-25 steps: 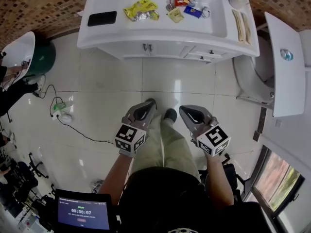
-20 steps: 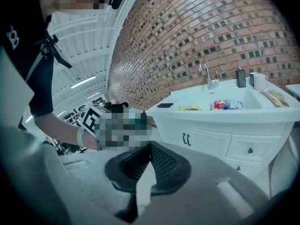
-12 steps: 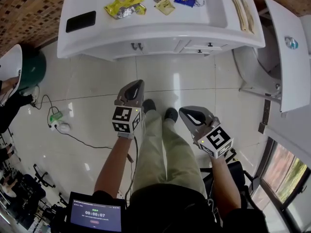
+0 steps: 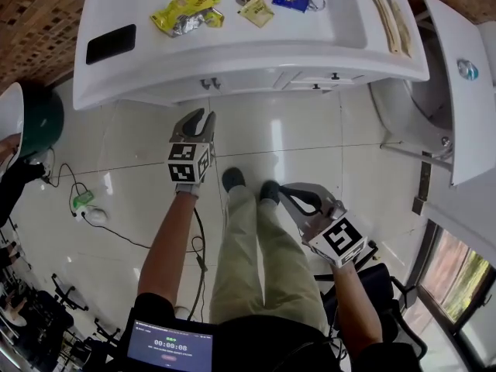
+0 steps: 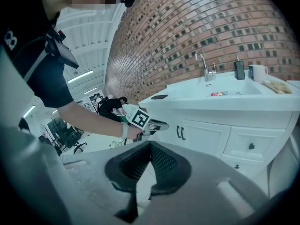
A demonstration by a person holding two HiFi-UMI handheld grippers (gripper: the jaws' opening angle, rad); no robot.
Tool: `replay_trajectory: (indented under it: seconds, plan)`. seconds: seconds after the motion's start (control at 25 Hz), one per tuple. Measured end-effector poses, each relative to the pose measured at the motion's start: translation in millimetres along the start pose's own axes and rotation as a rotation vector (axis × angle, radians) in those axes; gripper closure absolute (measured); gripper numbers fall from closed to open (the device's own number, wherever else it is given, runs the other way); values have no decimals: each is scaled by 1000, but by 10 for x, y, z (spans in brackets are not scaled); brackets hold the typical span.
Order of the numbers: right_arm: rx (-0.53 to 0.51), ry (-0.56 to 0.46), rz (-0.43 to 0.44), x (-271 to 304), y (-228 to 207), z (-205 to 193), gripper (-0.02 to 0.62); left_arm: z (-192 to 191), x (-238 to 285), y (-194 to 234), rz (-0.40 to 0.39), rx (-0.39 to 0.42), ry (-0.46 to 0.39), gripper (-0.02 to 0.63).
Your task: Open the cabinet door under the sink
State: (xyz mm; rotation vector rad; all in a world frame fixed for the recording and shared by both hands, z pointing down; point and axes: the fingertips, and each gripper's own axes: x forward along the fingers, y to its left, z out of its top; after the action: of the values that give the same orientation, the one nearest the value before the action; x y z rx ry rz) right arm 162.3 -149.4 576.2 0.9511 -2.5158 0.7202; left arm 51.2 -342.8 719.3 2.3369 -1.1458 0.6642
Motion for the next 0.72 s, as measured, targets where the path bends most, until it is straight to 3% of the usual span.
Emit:
replay_trajectory:
  seconds: [0.36, 0.72]
  plan:
    - [53, 12, -24, 121, -67, -68, 606, -252, 612, 455, 35, -13, 101, 488]
    - [109, 13, -116, 111, -274, -110, 606, -535, 1047, 778, 82, 38, 228, 488]
